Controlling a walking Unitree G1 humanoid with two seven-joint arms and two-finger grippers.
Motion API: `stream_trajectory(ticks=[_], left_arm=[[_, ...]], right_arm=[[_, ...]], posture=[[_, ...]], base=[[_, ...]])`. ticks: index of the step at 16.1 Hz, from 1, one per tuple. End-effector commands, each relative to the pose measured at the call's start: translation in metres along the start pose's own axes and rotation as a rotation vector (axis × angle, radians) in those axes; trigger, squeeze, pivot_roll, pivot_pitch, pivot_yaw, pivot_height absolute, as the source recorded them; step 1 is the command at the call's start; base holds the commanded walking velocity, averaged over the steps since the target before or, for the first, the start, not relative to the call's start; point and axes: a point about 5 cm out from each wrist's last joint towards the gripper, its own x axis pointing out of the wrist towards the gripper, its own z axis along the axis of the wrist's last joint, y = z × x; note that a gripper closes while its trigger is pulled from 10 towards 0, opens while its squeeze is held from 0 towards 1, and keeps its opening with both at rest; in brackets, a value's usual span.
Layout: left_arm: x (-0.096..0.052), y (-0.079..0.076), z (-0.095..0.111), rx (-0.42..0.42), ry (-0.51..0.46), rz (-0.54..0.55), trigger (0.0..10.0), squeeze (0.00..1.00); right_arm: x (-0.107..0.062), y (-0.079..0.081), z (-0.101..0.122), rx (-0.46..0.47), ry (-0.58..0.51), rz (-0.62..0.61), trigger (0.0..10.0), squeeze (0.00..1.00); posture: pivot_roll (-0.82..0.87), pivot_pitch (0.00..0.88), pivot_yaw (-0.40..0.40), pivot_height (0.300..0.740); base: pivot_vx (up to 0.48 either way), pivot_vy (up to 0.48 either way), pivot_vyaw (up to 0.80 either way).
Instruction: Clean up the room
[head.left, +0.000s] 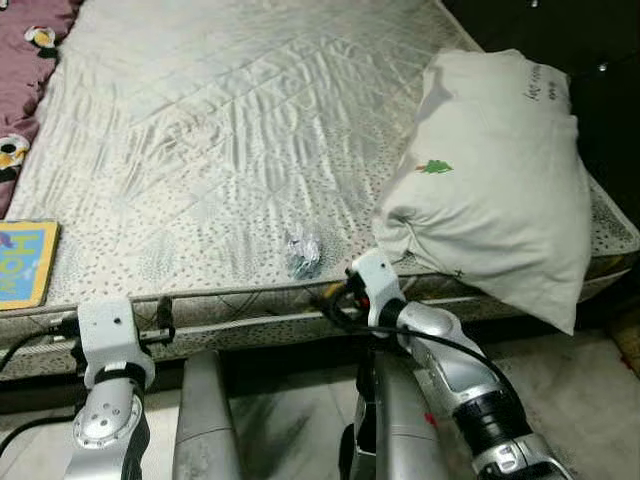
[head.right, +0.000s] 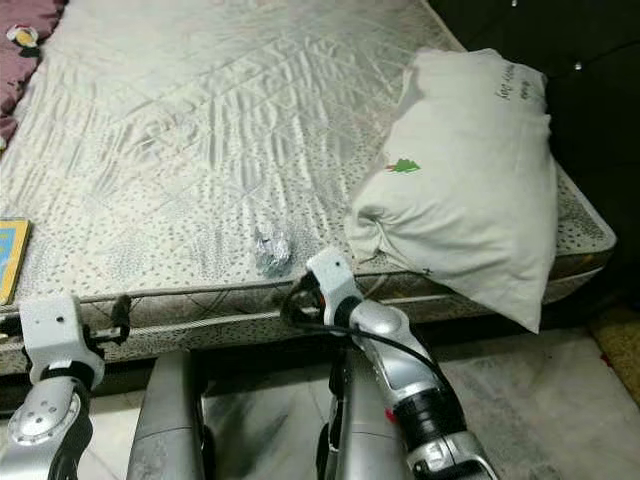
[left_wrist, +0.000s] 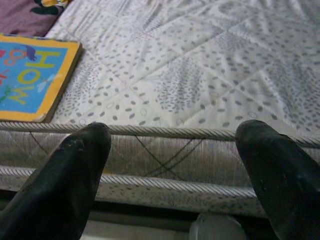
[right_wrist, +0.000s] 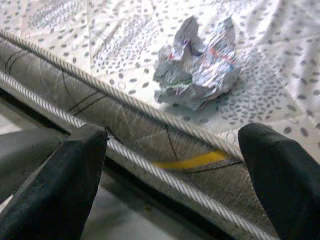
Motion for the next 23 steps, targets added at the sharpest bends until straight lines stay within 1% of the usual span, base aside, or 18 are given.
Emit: stream_trajectory(ticks=[1, 4, 5, 6, 7, 9, 10, 11, 13, 15, 17, 19, 21, 22, 23], left_arm=[[-0.001, -0.002, 0.003, 0.004, -0.002, -0.005, 10.0, 0.0], [0.002, -0.004, 0.006, 0.002, -0.009, -0.009, 10.0, 0.0], [0.002, -0.004, 0.007, 0.003, -0.012, -0.009, 10.0, 0.0], [0.002, -0.004, 0.007, 0.006, -0.012, -0.004, 10.0, 0.0], [0.0, -0.001, 0.006, 0.023, -0.013, 0.02, 10.0, 0.0], [-0.006, 0.01, 0.007, 0.035, -0.009, 0.071, 10.0, 0.0], [-0.008, 0.012, 0.006, 0.035, -0.008, 0.079, 10.0, 0.0], [-0.016, 0.018, 0.002, 0.034, 0.007, 0.108, 10.0, 0.0], [-0.025, 0.021, 0.001, 0.046, 0.01, 0.134, 10.0, 0.0], [-0.029, 0.024, 0.002, 0.056, 0.003, 0.154, 10.0, 0.0], [-0.038, 0.026, 0.006, 0.079, -0.017, 0.167, 10.0, 0.0], [-0.046, 0.019, 0.014, 0.096, -0.038, 0.118, 10.0, 0.0], [-0.053, 0.017, 0.008, 0.102, -0.002, 0.107, 10.0, 0.0], [-0.053, 0.016, 0.005, 0.094, 0.01, 0.102, 10.0, 0.0], [-0.053, 0.016, 0.005, 0.088, 0.015, 0.099, 10.0, 0.0]], right_arm=[[0.001, -0.001, 0.0, 0.011, -0.008, -0.002, 10.0, 0.0], [0.002, -0.001, 0.001, 0.01, -0.007, 0.011, 10.0, 0.0], [0.004, 0.001, 0.003, 0.006, -0.029, 0.023, 10.0, 0.0], [0.007, 0.002, 0.003, 0.002, -0.02, 0.015, 10.0, 0.0], [0.011, 0.004, 0.005, 0.0, -0.036, 0.012, 10.0, 0.0], [0.02, 0.004, 0.015, 0.013, -0.105, -0.035, 10.0, 0.0], [0.021, 0.004, 0.017, 0.013, -0.119, -0.041, 10.0, 0.0], [0.028, 0.005, 0.027, 0.017, -0.187, -0.079, 10.0, 0.0], [0.036, 0.006, 0.042, 0.016, -0.26, -0.119, 10.0, 0.0], [0.041, 0.007, 0.047, 0.021, -0.266, -0.137, 10.0, 0.0], [0.05, 0.009, 0.054, 0.024, -0.264, -0.142, 10.0, 0.0], [0.06, 0.014, 0.058, 0.029, -0.235, -0.138, 10.0, 0.0], [0.065, 0.019, 0.061, 0.023, -0.261, -0.136, 10.0, 0.0], [0.067, 0.02, 0.064, 0.051, -0.27, -0.149, 10.0, 0.0], [0.069, 0.023, 0.066, 0.05, -0.268, -0.148, 10.0, 0.0]], posture=[[0.08, 0.12, -0.057, 0.538], [0.08, 0.119, -0.057, 0.503], [0.08, 0.119, -0.058, 0.488], [0.09, 0.119, -0.059, 0.488], [0.1, 0.118, -0.063, 0.488], [0.15, 0.129, -0.084, 0.488], [0.15, 0.129, -0.084, 0.488], [0.16, 0.138, -0.092, 0.488], [0.21, 0.161, -0.111, 0.488], [0.22, 0.165, -0.114, 0.488], [0.24, 0.182, -0.114, 0.488], [0.25, 0.202, -0.111, 0.488], [0.24, 0.221, -0.104, 0.488], [0.24, 0.225, -0.102, 0.488], [0.24, 0.229, -0.101, 0.488]], base=[[0.0, 0.0, 0.0], [0.0, 0.0, 0.0], [0.0, 0.0, 0.0], [0.0, 0.0, 0.0], [0.0, 0.0, 0.0], [0.0, 0.0, 0.0], [0.0, 0.0, 0.0], [0.0, 0.0, 0.0], [0.0, 0.0, 0.0], [0.0, 0.0, 0.0], [0.0, 0.0, 0.0], [0.0, 0.0, 0.0], [0.0, 0.0, 0.0], [0.0, 0.0, 0.0], [0.0, 0.0, 0.0]])
